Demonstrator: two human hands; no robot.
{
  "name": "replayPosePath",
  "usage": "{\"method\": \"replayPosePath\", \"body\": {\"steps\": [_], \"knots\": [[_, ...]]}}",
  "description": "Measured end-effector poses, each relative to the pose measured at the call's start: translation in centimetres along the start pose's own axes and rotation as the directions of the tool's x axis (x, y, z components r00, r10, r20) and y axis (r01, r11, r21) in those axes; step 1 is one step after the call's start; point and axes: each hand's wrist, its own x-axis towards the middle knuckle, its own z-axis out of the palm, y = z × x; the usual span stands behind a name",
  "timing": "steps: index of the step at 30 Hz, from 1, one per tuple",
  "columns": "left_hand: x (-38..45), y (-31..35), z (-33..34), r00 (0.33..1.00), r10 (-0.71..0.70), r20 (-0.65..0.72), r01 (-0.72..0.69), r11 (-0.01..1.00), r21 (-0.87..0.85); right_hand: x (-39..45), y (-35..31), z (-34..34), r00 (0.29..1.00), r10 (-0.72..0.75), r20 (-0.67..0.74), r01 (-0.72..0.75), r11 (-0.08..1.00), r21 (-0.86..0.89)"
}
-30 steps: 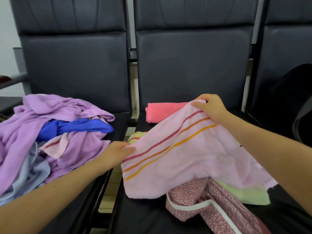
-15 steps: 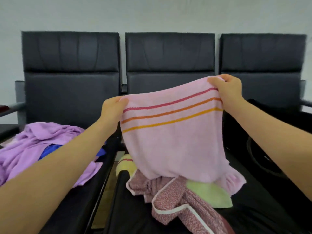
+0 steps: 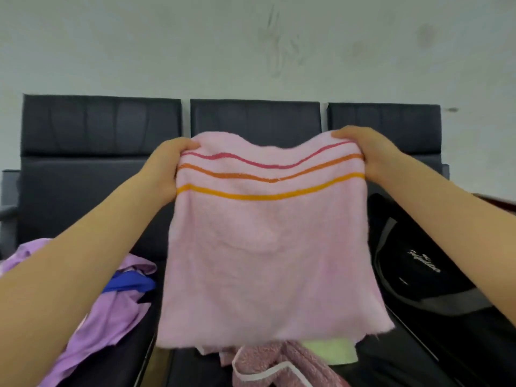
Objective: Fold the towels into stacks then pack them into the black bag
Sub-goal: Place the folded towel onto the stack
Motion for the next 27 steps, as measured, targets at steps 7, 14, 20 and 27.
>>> {"method": "replayPosePath", "body": {"steps": [7, 14, 20, 27], "knots": [[2.9, -9.0, -4.5, 0.972, -0.221, 0.073, 0.16, 0.861, 0.484, 1.9, 10.9, -5.3, 0.966, 0.251, -0.057, -0.255, 0.907, -0.335], [4.7, -17.4, -7.2, 0.974, -0.138, 0.18, -0.155, 0.171, 0.973, 1.3, 20.5, -6.6, 1.0, 0.015, 0.022, 0.011, 0.543, -0.84], [7.5, -19.5, -7.1, 0.987, -0.057, 0.149, -0.154, -0.102, 0.983, 4.0, 23.9, -6.3, 0.997, -0.067, -0.048, -0.025, 0.316, -0.948], [9.6, -22.1, -5.8, 0.995, 0.089, 0.045, -0.029, -0.17, 0.985, 7.1, 26.3, -5.1, 0.976, -0.071, -0.207, -0.151, 0.466, -0.872]]}}
